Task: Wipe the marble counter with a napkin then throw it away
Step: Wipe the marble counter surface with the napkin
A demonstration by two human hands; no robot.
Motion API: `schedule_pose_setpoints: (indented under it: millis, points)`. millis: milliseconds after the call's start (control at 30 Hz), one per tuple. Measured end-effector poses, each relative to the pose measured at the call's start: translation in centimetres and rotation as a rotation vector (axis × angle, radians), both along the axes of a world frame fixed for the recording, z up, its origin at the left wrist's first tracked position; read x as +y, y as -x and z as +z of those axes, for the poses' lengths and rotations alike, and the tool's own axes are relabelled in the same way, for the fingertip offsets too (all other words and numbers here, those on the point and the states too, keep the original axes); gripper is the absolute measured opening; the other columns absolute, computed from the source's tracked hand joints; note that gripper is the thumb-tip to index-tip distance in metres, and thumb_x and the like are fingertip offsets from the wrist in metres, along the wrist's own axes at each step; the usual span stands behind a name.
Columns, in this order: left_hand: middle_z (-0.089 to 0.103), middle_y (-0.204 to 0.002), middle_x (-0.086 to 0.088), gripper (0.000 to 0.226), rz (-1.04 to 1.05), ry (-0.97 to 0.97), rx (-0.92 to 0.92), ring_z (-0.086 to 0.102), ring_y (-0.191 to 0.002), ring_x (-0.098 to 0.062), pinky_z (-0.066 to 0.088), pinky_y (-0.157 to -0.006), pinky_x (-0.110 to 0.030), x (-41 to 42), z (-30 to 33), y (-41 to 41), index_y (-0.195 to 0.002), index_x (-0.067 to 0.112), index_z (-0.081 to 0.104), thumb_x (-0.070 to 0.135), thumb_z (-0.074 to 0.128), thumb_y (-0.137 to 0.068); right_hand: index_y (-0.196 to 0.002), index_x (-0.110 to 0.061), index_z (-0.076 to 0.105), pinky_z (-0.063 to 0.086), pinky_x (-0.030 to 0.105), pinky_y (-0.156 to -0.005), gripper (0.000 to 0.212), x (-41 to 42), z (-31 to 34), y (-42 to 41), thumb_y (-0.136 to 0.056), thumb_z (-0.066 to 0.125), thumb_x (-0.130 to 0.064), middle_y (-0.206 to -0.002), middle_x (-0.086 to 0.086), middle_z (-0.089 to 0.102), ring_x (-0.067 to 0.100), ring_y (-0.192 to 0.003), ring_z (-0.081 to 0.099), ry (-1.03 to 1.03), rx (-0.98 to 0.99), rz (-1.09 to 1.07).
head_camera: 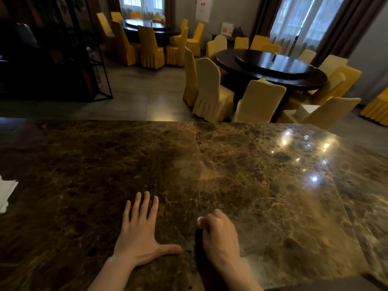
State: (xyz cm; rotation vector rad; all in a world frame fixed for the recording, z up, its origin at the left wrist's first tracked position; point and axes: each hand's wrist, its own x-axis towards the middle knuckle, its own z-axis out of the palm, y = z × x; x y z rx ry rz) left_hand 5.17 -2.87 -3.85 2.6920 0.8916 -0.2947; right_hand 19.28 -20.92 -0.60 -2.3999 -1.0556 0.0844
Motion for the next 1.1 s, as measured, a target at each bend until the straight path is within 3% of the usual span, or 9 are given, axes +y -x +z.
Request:
schedule_pose_setpoints:
  millis: [133,200,300,467,600,700,867,967,1100]
  points:
    - [-0.051,-0.158,-0.001,0.162,-0.014,0.016,0.020,-0.055,-0.140,-0.020,-0.023,-0.127,-0.056,0.2,0.2,0.0,-0.154,0.027,-0.035,0.121,0.023,-0.036,-0.078,-0.025,0.061,0.036,0.027,-0.061,0.015,0.5,-1.1,3.3,-0.092,0.065,-0.024,-0.082,-0.006,0.049,0.017,-0.077,0.052,-0.013,0.014,0.220]
    - [-0.052,-0.157,-0.001,0.162,-0.020,0.018,0.026,-0.056,-0.139,-0.020,-0.024,-0.127,-0.056,0.2,0.2,0.0,-0.153,0.028,-0.037,0.121,0.025,-0.036,-0.078,-0.025,0.060,0.032,0.023,-0.063,0.016,-0.5,-1.3,1.7,-0.093,0.064,-0.027,-0.080,-0.010,0.046,0.013,-0.075,0.050,-0.024,-0.022,0.207]
    - [-0.055,-0.155,0.000,0.161,-0.031,0.016,0.040,-0.057,-0.138,-0.021,-0.024,-0.127,-0.057,0.1,0.4,0.1,-0.150,0.029,-0.041,0.121,0.026,-0.035,-0.077,-0.022,0.067,0.036,0.025,-0.064,0.020,-2.8,-0.7,-3.7,-0.095,0.062,-0.028,-0.079,-0.011,0.047,0.012,-0.074,0.050,0.012,-0.061,-0.056]
    - [-0.056,-0.154,0.000,0.162,-0.027,0.018,0.062,-0.058,-0.137,-0.022,-0.024,-0.126,-0.057,0.0,0.7,0.0,-0.150,0.027,-0.041,0.122,0.023,-0.035,-0.082,-0.013,0.074,0.052,0.040,-0.072,0.018,-3.3,0.5,-7.7,-0.094,0.061,-0.017,-0.086,0.005,0.058,0.031,-0.083,0.061,0.007,-0.004,-0.389]
    - [-0.054,-0.155,-0.002,0.162,-0.027,0.019,0.075,-0.057,-0.138,-0.023,-0.024,-0.126,-0.057,0.1,0.7,-0.1,-0.150,0.026,-0.041,0.122,0.023,-0.035,-0.076,-0.022,0.064,0.045,0.030,-0.062,0.014,1.1,-1.3,0.9,-0.088,0.066,-0.014,-0.083,-0.005,0.054,0.018,-0.075,0.055,-0.023,0.009,-0.087]
    - [-0.054,-0.156,-0.002,0.162,-0.035,0.024,0.078,-0.057,-0.139,-0.022,-0.025,-0.126,-0.056,0.1,0.8,0.0,-0.150,0.026,-0.041,0.122,0.024,-0.036,-0.079,-0.024,0.060,0.040,0.030,-0.060,0.012,0.4,-1.8,0.6,-0.090,0.063,-0.024,-0.083,-0.006,0.051,0.018,-0.075,0.053,-0.030,-0.035,0.142]
    - [-0.054,-0.155,0.000,0.164,-0.025,0.020,0.077,-0.058,-0.138,-0.022,-0.027,-0.125,-0.054,0.1,0.9,-0.1,-0.149,0.024,-0.042,0.122,0.024,-0.034,-0.081,-0.015,0.074,0.049,0.036,-0.068,0.020,-3.6,0.7,-10.3,-0.094,0.059,-0.019,-0.085,0.002,0.055,0.028,-0.082,0.061,0.050,-0.030,-0.344]
    - [-0.053,-0.156,-0.001,0.164,-0.018,0.019,0.084,-0.057,-0.139,-0.022,-0.027,-0.125,-0.054,0.0,0.8,-0.2,-0.149,0.025,-0.040,0.122,0.023,-0.034,-0.087,-0.009,0.072,0.049,0.037,-0.074,0.018,-1.5,0.7,-10.2,-0.095,0.058,-0.015,-0.093,0.009,0.059,0.033,-0.090,0.062,0.041,-0.041,-0.464]
    - [-0.053,-0.156,-0.002,0.164,-0.013,0.013,0.107,-0.054,-0.142,-0.023,-0.025,-0.126,-0.055,0.0,0.9,-0.4,-0.150,0.025,-0.040,0.122,0.021,-0.032,-0.083,-0.018,0.068,0.046,0.031,-0.070,0.013,4.8,-0.8,0.0,-0.087,0.063,-0.006,-0.091,0.000,0.058,0.021,-0.083,0.056,-0.010,-0.041,-0.059]
